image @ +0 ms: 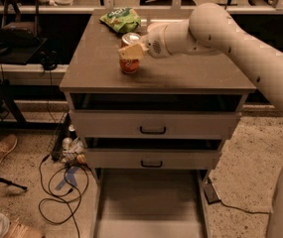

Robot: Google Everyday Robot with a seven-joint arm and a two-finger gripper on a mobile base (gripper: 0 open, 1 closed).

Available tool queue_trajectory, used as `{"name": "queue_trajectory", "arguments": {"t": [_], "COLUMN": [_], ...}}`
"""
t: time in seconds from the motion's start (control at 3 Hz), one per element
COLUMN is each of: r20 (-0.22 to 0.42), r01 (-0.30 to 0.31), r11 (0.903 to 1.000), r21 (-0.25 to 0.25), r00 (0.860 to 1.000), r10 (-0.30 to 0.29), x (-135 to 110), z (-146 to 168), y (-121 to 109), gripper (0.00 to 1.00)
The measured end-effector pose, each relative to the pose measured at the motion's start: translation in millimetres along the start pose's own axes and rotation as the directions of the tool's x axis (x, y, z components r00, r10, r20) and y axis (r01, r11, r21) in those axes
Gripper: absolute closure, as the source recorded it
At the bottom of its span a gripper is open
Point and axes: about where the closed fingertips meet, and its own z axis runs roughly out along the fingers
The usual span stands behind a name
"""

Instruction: Place coke can into bottom drawer

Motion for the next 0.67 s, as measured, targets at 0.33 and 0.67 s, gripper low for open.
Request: {"name": "queue_trajectory", "arguments": {"t": [0.33, 0.67], "r20": [0.0, 0.0], "r01": [0.0, 0.0], "r11": [1.0, 1.0], "r21": [0.0, 0.0], "r00": [1.0, 1.0], "r10": [0.0, 0.0], "x": [0.0, 0.0], "z": [0.0, 0.0], "y": [0.0, 0.0], "gripper": [0.84, 0.61]}}
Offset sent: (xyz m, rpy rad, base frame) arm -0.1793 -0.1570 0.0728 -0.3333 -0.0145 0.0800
